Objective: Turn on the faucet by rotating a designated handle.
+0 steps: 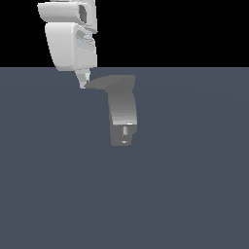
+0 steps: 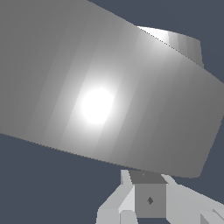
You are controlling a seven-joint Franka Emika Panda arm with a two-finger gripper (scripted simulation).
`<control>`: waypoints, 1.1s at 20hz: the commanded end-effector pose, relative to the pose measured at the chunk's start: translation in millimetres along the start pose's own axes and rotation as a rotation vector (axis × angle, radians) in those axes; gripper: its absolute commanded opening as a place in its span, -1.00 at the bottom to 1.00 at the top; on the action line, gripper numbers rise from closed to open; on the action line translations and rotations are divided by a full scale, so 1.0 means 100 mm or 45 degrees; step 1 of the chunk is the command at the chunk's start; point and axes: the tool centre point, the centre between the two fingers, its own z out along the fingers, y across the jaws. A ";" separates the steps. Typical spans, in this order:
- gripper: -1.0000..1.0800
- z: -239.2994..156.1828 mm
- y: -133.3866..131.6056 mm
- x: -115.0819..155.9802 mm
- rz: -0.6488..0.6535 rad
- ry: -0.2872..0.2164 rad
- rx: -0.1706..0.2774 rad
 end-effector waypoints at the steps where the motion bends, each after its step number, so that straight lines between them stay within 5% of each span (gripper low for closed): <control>1: -1.00 0.00 0.07 0.09 0.007 0.002 -0.002; 12: -1.00 0.00 0.28 0.21 -0.003 0.001 -0.003; 22: -1.00 0.00 0.31 0.77 0.000 0.002 -0.003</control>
